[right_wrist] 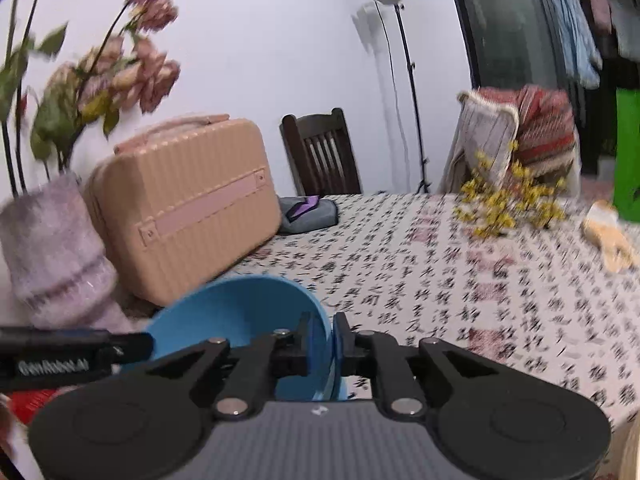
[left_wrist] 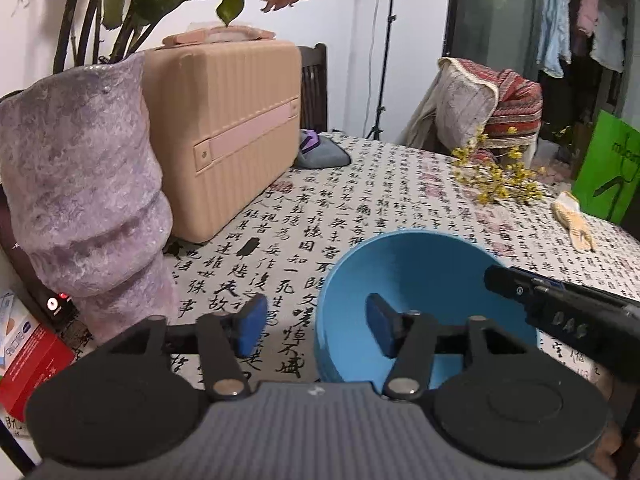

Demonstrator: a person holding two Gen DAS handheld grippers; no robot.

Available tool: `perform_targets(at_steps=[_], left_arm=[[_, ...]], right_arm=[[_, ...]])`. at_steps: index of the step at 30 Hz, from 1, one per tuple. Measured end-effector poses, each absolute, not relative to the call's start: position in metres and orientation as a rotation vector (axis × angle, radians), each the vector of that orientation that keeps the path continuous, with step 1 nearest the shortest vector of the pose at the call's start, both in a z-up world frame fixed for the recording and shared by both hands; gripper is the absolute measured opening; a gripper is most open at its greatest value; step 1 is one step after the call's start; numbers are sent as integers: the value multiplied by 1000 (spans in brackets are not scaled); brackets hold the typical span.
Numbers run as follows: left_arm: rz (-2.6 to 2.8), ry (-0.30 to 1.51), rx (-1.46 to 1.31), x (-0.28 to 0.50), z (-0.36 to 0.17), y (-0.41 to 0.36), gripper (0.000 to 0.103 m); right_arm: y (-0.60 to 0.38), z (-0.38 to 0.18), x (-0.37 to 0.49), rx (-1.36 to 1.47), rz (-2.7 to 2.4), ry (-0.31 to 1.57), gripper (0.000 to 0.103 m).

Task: Organize plates and bowls
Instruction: 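Regrip the stacked blue bowls by their rims with both grippers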

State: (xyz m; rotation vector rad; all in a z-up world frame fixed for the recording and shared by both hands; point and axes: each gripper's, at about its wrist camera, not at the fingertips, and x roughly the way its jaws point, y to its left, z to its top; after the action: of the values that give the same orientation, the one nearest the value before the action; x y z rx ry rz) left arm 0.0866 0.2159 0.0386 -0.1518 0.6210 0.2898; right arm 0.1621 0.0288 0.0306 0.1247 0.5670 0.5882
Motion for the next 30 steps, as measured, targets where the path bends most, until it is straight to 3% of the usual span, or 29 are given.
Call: perform_targets(at_steps=[4,6,9,12,17,30], left_arm=[[265,601,-138,84,42,215,84],[241,606,-145,84,42,215,91],[210,615,-151,86,40,216,102],[195,625,-153,88,39,217,103],[166,668,-214,93,34,228,103],[102,757,-359,111,14,255,103]], right_arm=[[8,37,165,189,624,605,34],[0,39,165,204,635,612,54],[-9,41,165,223,657,634,73],[-10,41,167,200,634,687,90],[-11,35,178,243,652,823,103],[-18,10,201,504,679,1084,103]])
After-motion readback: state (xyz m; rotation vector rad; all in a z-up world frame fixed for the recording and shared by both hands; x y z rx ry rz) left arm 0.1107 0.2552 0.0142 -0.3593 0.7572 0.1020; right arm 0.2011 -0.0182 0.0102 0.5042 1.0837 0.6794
